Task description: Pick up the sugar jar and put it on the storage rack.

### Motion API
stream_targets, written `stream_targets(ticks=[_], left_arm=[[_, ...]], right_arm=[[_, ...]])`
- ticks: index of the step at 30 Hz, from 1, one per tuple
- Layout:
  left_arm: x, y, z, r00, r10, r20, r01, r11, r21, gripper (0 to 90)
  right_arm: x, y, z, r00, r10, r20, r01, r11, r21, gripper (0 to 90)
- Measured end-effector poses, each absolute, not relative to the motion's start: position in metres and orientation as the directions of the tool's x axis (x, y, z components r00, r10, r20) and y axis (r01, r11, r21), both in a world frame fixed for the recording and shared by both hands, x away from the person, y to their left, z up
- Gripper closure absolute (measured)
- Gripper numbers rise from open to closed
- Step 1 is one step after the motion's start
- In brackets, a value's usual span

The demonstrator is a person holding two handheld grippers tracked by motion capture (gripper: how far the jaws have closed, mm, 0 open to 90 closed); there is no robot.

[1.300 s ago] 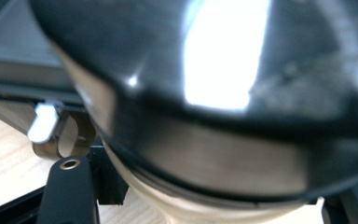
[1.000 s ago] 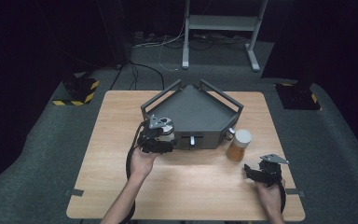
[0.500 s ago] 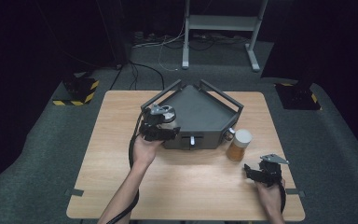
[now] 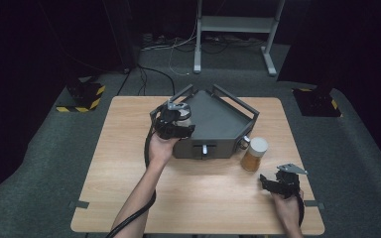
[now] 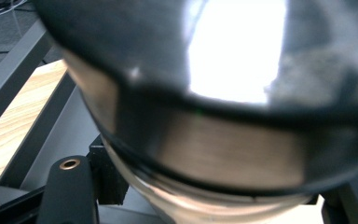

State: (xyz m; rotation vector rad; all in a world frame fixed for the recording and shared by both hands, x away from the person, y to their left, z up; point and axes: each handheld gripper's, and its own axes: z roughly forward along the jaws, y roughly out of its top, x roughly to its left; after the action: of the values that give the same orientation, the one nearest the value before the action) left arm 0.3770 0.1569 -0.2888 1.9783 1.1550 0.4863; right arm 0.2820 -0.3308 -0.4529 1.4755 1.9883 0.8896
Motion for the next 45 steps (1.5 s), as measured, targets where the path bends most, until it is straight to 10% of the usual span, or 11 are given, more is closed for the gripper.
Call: stream_targets(ticks=[45], left_arm=[[0.394, 0.138, -0.316, 0.469, 0.883, -0.003, 0.573, -0.301, 0.762, 31.5]], right_arm=[[0.282, -0.331, -0.453, -0.284, 0.959, -0.014, 0.628, 0.197, 0.753, 16.4]])
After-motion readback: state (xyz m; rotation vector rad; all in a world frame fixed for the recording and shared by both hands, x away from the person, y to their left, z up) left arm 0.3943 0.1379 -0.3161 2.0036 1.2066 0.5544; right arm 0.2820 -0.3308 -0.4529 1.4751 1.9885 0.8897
